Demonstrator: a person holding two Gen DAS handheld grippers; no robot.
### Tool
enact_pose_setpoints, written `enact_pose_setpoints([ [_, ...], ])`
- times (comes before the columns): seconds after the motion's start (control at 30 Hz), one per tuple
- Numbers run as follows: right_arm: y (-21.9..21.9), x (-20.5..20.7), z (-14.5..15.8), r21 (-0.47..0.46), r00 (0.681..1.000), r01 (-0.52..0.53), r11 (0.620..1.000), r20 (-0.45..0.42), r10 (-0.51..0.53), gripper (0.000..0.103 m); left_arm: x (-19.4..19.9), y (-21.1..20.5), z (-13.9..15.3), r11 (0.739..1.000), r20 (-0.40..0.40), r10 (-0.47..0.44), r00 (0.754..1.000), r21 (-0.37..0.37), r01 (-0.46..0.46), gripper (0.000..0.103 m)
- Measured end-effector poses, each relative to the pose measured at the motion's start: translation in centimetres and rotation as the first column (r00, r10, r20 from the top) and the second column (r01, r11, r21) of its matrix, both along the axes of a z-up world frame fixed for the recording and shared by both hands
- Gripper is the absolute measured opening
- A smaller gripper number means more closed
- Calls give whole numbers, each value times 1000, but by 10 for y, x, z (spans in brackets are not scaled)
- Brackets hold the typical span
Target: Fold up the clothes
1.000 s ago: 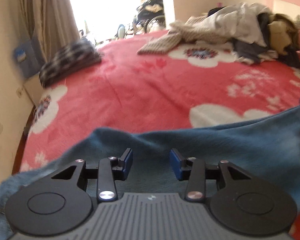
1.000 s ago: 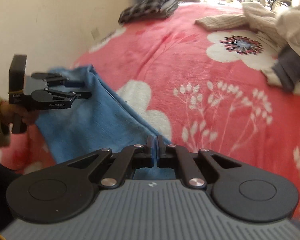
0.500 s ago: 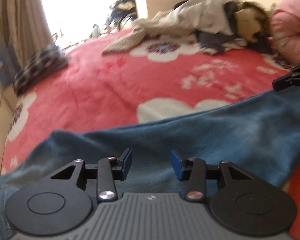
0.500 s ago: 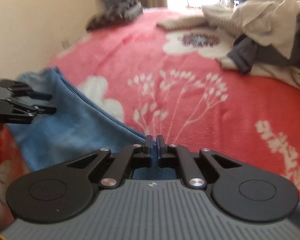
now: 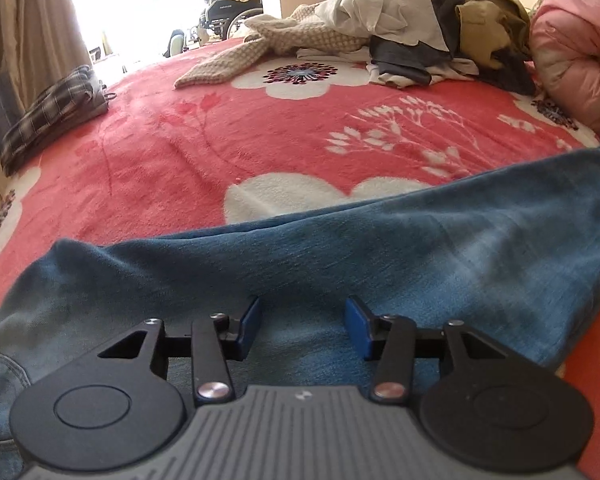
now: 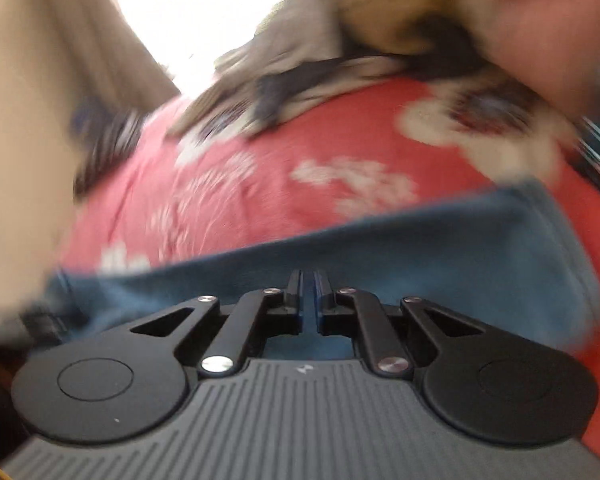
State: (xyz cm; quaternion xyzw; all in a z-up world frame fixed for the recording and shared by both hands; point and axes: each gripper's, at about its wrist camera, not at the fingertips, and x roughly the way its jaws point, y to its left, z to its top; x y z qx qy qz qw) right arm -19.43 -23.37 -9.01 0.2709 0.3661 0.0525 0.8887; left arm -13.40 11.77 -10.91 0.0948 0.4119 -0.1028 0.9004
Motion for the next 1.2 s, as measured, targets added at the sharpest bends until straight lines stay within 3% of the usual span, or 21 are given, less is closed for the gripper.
enact_pose_setpoints([
  [0.07, -23, -24, -7, 105, 995, 99, 990, -35, -96, 26, 0, -1, -1, 1000, 3, 3, 1000, 5, -3, 49],
  [0.23, -55, -65, -43, 313, 948, 314, 896, -157, -277, 35, 0, -3, -1, 1000, 5, 9, 1000, 11, -9, 49],
  [0.47, -67, -58, -76, 446, 925, 379, 811, -166, -341, 40, -1, -5, 0, 1000, 6, 19, 1000, 18, -19, 49],
  [0.53, -69, -57, -80, 470, 919, 393, 790, -169, -356, 40, -2, -5, 0, 1000, 6, 22, 1000, 18, -22, 49],
  [0.93, -74, -51, -88, 506, 908, 411, 759, -155, -389, 40, -1, -3, -1, 1000, 7, 28, 1000, 4, -28, 49],
  [1.07, -77, -46, -94, 549, 888, 439, 711, -148, -434, 40, -2, -3, -2, 1000, 10, 29, 1000, 1, -29, 49],
  [1.2, -79, -40, -97, 561, 877, 451, 694, -135, -461, 40, -2, -3, -2, 1000, 12, 26, 1000, -2, -26, 49],
])
